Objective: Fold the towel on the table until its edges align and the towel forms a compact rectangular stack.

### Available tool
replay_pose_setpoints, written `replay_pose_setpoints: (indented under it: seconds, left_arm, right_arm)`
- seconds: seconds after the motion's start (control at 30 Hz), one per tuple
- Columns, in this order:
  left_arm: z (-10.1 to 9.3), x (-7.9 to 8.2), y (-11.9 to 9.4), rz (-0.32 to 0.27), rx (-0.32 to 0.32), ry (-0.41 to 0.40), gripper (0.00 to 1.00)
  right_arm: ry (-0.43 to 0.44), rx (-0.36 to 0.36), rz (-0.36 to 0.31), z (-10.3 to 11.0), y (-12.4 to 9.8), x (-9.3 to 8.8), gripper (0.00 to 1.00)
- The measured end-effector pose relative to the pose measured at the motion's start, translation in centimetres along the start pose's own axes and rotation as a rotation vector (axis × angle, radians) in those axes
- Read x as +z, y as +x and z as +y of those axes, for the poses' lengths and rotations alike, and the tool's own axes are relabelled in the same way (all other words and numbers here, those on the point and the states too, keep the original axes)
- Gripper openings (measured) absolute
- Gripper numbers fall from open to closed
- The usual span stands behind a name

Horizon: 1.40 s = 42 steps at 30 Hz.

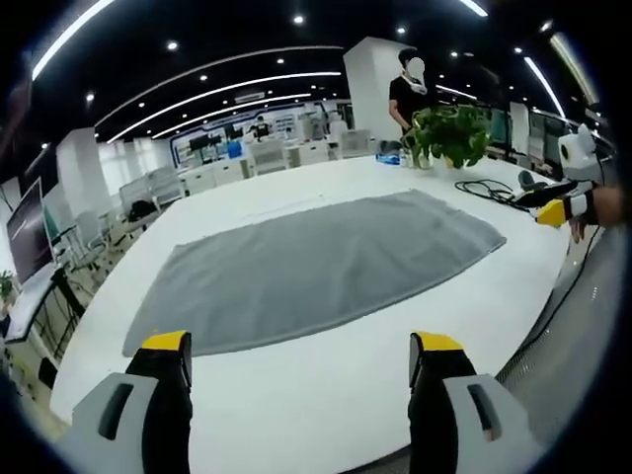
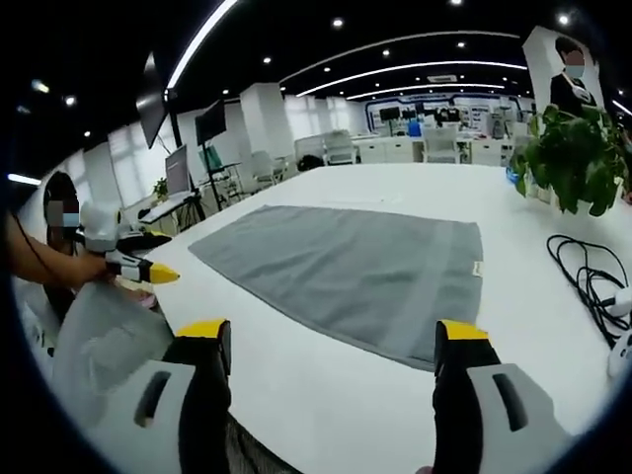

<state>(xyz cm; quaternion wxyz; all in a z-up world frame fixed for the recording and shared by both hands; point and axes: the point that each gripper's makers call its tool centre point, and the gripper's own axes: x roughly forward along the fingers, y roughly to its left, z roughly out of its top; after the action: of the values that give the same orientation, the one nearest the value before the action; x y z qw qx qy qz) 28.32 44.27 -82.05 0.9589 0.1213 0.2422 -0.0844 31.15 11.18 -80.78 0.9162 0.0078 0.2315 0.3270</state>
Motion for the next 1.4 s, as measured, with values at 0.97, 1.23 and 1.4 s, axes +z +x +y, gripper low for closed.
replay_pose_setpoints:
  seconds: [0.97,1.23,1.4]
  left_arm:
    - [-11.2,11.8,1.0,-0.142,-0.330,0.103,0.86]
    - [-14.4,15.0,1.5,-0.181,-0.411,0.124,0.86]
    - [-17.0,17.0,1.9,-0.206,-0.462,0.128,0.86]
  right_arm:
    - [-0.158,-0.085,-0.093,-10.8,-4.3,10.1,0.81]
    - [-0.186,-0.116,-0.091,-12.3,-5.0,11.8,0.79]
    - [-0.170,-0.132,-0.089,-13.4,-4.9,12.2,0.78]
